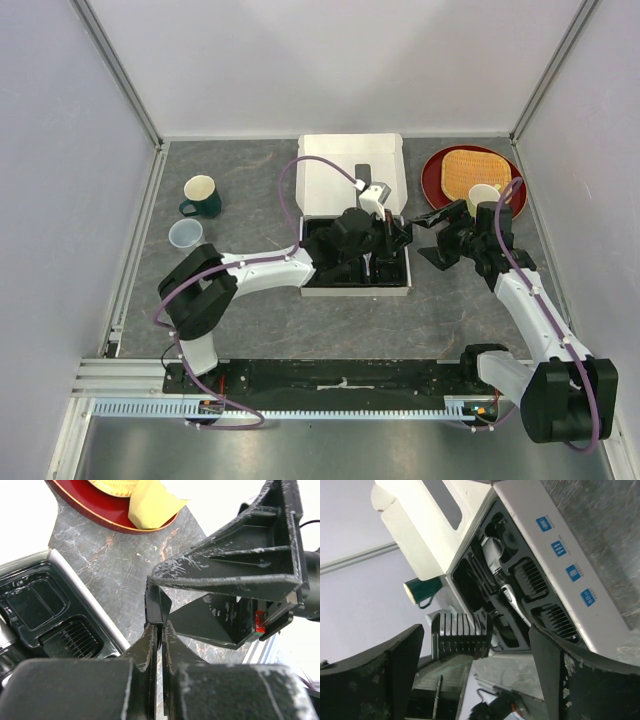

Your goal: Sort the hair-cutting tools

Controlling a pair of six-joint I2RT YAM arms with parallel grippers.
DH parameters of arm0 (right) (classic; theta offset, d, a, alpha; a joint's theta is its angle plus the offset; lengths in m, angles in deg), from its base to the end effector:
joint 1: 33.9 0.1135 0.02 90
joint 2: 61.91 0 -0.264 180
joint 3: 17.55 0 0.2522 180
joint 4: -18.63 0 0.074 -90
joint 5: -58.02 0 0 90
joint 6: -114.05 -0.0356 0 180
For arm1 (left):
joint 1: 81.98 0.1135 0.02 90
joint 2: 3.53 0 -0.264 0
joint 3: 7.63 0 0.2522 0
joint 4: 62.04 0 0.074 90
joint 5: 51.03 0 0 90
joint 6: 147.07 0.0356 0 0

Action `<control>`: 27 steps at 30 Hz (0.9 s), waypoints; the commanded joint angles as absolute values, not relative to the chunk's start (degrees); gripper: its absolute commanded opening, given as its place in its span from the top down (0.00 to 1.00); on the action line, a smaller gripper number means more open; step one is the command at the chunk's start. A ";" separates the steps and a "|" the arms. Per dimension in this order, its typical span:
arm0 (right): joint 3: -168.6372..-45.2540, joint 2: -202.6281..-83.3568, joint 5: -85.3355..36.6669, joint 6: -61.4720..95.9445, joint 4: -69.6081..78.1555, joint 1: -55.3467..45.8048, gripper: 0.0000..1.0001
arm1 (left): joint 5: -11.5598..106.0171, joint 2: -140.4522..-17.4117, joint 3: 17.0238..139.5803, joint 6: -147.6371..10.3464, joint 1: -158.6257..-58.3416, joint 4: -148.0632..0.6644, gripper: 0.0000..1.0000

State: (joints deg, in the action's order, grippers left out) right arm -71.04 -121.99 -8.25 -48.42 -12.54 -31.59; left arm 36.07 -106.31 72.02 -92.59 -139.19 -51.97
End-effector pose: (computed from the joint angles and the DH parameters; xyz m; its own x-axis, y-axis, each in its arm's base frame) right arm 0.2224 0.0233 0.2481 -0.5226 0.8526 -0.0031 0.4766 0.2952 0.8281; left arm 0.2274 -0.3496 0.2471 -0.5719 -0.1837 -0.7995 0.5905 0.5843 -0.5567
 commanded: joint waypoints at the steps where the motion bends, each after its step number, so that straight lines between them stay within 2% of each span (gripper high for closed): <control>1: -74.73 -122.12 -13.33 -40.48 -14.81 -31.53 0.02 | 39.22 -106.62 75.21 -90.46 -136.83 -56.89 0.98; 6: -73.68 -121.59 -14.92 -37.13 -15.08 -31.52 0.02 | 50.27 -106.44 74.95 -91.95 -131.48 -60.06 0.98; 12: -70.43 -122.11 -13.26 -34.75 -15.08 -31.52 0.02 | 61.54 -110.65 82.05 -93.02 -124.88 -70.95 0.98; 18: -67.35 -123.17 -11.85 -32.82 -15.52 -31.53 0.02 | 63.22 -116.46 91.28 -89.85 -123.73 -81.67 0.98; 27: -64.71 -121.06 -14.66 -32.29 -17.10 -31.61 0.02 | 66.21 -123.23 96.66 -92.75 -122.94 -84.41 0.98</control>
State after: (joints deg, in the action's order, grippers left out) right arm -65.62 -122.68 -12.95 -33.27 -16.87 -31.59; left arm 63.33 -120.95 93.00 -92.22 -123.39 -81.76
